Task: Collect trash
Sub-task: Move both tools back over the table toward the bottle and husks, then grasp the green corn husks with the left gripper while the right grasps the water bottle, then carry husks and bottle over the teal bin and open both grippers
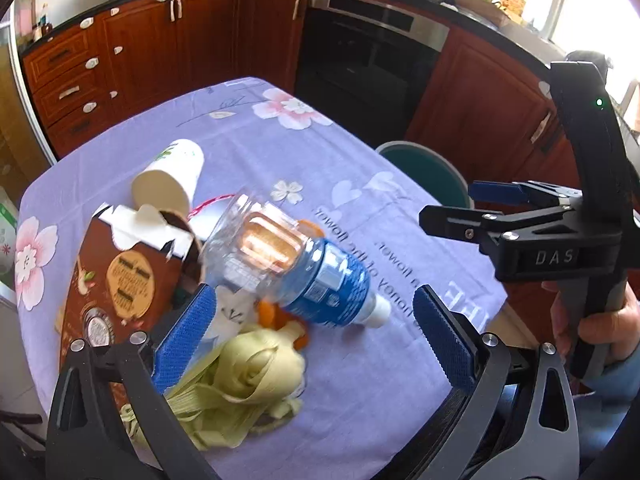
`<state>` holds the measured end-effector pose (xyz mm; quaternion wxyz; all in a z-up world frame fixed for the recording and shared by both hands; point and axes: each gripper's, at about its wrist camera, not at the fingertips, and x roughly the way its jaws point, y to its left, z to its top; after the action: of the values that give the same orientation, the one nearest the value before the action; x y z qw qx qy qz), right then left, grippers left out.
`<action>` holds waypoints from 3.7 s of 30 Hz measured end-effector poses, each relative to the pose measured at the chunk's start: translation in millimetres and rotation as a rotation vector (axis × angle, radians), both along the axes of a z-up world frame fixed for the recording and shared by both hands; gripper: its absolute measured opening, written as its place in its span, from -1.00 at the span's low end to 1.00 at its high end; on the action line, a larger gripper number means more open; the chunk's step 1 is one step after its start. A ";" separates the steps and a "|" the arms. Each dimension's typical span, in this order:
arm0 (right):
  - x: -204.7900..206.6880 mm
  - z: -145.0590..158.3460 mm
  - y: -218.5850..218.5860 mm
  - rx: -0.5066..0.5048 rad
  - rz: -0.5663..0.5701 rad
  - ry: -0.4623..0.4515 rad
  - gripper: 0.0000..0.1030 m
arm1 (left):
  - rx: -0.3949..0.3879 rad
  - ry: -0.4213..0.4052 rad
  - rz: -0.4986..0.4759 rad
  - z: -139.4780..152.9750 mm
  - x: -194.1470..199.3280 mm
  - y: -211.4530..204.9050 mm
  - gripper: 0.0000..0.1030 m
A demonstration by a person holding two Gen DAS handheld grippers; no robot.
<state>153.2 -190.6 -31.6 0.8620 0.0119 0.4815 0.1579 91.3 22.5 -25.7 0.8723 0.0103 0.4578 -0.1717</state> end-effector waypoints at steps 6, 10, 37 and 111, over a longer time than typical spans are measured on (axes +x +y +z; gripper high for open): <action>-1.8 -22.0 38.8 0.046 0.108 0.061 0.84 | 0.028 0.054 0.027 -27.8 -15.8 42.8 0.92; 1.4 -30.9 67.8 0.036 0.195 0.082 0.84 | 0.013 0.095 0.026 -38.3 -22.5 58.5 0.92; 5.7 -28.4 82.6 0.054 0.261 0.052 0.27 | 0.123 0.068 -0.074 -41.5 -23.5 22.0 -0.57; 96.5 -40.2 -201.8 0.040 -0.364 0.170 0.79 | -0.012 0.162 -0.219 -9.1 153.3 -215.0 0.84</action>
<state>249.6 -392.4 -71.8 0.8322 0.1290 0.5391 0.0076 244.6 -192.5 -34.7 0.8084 0.0412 0.5219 -0.2691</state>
